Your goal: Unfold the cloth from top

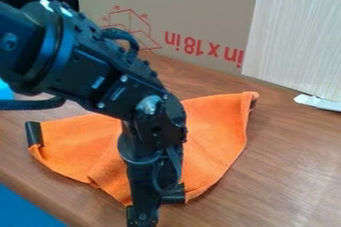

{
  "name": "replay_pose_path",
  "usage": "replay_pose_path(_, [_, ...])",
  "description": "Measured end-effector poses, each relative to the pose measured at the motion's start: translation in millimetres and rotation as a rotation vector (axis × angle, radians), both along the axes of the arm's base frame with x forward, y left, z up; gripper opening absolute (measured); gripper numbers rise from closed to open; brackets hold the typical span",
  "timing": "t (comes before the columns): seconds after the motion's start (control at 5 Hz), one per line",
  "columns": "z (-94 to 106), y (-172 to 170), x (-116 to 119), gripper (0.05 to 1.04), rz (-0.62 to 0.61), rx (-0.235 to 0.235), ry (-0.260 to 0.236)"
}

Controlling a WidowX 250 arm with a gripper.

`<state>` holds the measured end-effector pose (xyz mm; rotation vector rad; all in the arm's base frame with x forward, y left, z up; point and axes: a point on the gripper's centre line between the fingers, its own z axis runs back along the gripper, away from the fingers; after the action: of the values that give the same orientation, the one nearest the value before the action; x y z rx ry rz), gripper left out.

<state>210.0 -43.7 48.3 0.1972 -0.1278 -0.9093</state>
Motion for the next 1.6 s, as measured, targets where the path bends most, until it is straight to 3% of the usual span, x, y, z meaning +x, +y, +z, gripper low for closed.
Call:
replay_pose_path(0.4, [-7.4, -2.2, 4.6, 0.366, 0.022, 0.007, -0.007])
replay_pose_path(0.6, [-7.6, -2.9, 5.8, 0.157, 0.016, 0.003, -0.012])
replay_pose_path(0.8, [-4.9, -5.9, 1.5, 0.067, -0.016, -0.026, 0.013])
replay_pose_path(1.0, [6.0, -1.7, 0.3, 0.056, -0.037, -0.082, 0.035])
replay_pose_path(1.4, [55.2, 18.9, 24.7, 0.056, 0.01, -0.212, 0.019])
replay_pose_path(1.6, [73.5, 35.3, 40.4, 0.055, 0.04, -0.224, -0.002])
